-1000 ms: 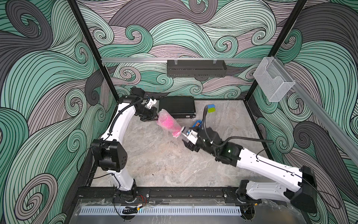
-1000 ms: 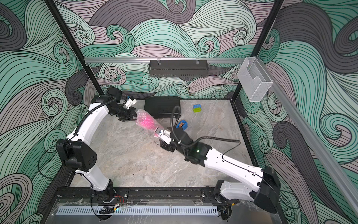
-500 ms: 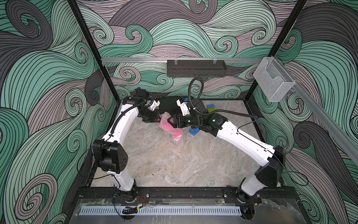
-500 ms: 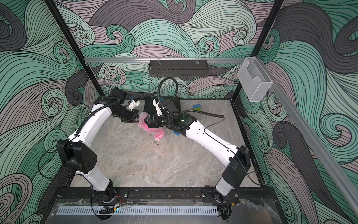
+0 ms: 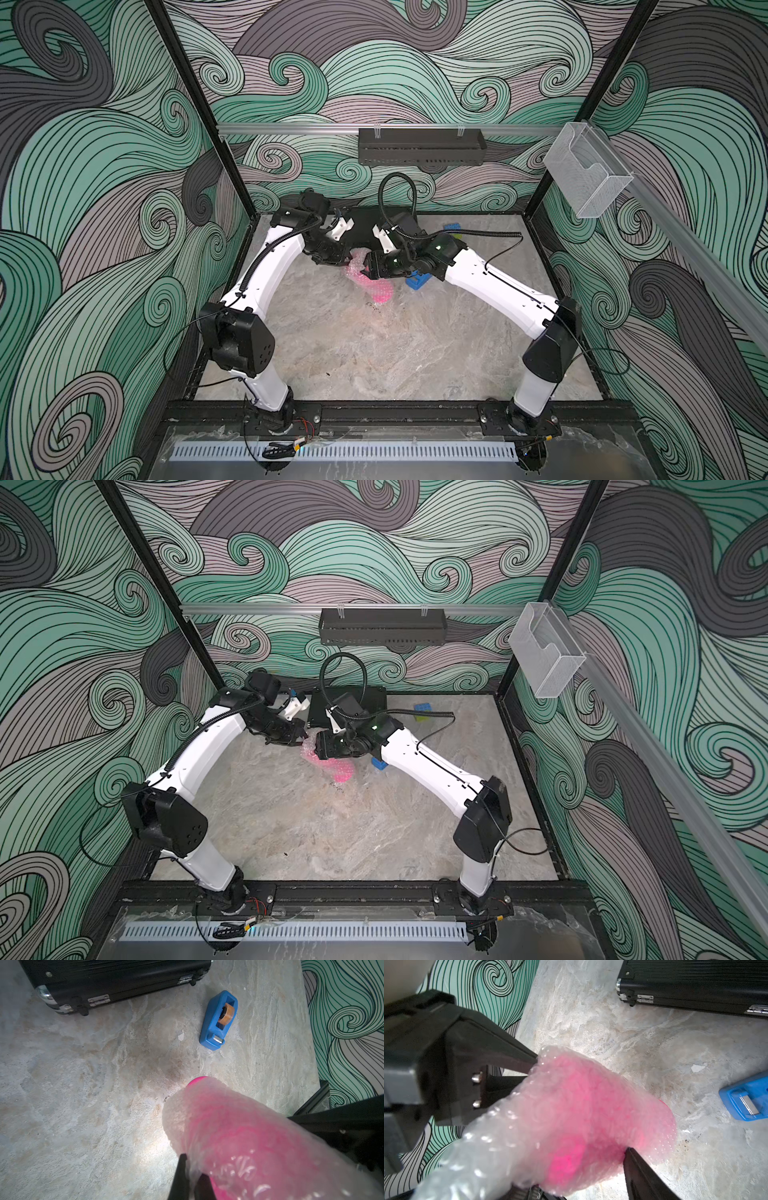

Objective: Wrap wine glasses in bubble wrap
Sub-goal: Wrap the wine glass in bubble wrap.

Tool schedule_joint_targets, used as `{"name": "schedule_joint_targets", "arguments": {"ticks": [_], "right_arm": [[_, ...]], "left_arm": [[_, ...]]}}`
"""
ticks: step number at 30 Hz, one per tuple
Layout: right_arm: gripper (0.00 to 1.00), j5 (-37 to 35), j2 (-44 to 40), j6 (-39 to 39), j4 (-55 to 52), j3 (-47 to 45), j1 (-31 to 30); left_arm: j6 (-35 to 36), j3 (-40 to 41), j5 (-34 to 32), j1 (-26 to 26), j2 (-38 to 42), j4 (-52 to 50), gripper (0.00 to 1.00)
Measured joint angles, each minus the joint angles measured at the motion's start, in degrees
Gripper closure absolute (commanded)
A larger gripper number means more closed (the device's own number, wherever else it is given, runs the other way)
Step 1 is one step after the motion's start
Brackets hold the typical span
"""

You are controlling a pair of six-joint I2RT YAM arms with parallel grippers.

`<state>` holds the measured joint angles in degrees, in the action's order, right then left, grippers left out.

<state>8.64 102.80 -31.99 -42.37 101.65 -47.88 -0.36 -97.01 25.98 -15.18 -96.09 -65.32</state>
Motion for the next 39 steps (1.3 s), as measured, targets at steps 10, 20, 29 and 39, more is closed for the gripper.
{"name": "schedule_joint_targets", "arguments": {"ticks": [10, 20, 29, 39], "right_arm": [[0.57, -2.0, 0.5, 0.1, -1.2, -6.6, 0.9], [0.59, -2.3, -0.3, 0.7, 3.5, -14.8, 2.5], [0.59, -3.7, -2.2, 2.5, 7.1, -22.4, 3.4], [0.6, -6.0, -2.4, 3.8, 4.6, -20.6, 3.1]], "left_arm": [[-1.8, 10.0, 0.7, -3.1, -0.1, 5.2, 1.0], [-5.1, 14.2, 5.4, -3.7, -1.0, 10.3, 0.74], [-5.7, 13.6, 9.6, -4.2, 0.7, 7.1, 0.41], [-6.1, 7.6, 10.7, -3.6, 1.6, 5.5, 0.23]]}}
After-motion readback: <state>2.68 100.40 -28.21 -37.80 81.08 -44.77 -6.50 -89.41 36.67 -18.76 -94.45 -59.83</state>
